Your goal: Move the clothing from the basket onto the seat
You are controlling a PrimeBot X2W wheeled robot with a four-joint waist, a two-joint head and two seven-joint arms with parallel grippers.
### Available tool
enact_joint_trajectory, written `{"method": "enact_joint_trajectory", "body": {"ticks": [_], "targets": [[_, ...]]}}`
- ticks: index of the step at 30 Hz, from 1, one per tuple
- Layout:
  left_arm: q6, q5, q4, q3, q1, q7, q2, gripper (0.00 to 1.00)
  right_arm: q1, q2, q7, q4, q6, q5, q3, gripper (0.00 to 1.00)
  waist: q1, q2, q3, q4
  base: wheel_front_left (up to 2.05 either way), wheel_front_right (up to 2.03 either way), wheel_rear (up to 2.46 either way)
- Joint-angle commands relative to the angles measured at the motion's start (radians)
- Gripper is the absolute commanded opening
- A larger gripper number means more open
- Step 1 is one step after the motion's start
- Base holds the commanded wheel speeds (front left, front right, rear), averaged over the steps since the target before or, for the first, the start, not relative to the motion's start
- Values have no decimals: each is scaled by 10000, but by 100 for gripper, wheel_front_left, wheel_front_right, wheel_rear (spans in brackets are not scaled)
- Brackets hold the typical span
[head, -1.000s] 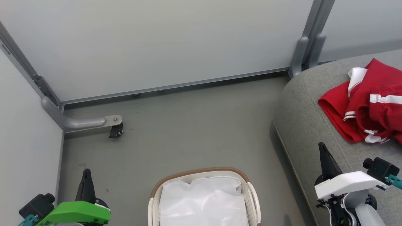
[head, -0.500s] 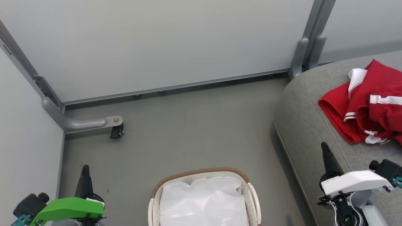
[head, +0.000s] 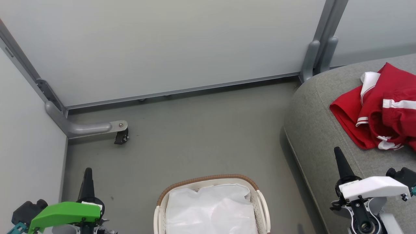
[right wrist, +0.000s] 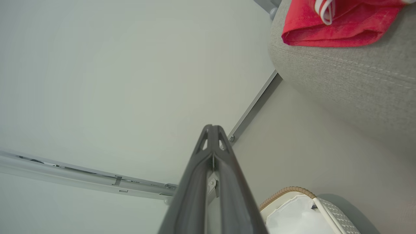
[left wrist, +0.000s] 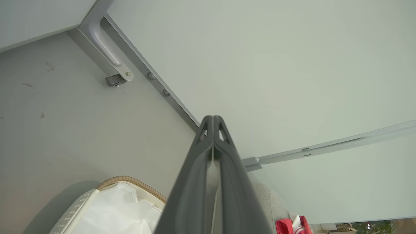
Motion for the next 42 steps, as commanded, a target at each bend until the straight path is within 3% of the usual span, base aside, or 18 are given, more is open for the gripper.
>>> {"method": "enact_joint_trajectory", "body": {"ticks": [1,42], "targets": [[-31,-252,-134,32,-281,67,66,0,0,-52,82,-138,-4,264,-61,0,0,0,-4,2,0,0,0],[-51,-3765,-417,222,-499,999,78,0,94,-50,1004,-305,-7,3782,-395,0,0,0,-138,64,0,0,0]]}}
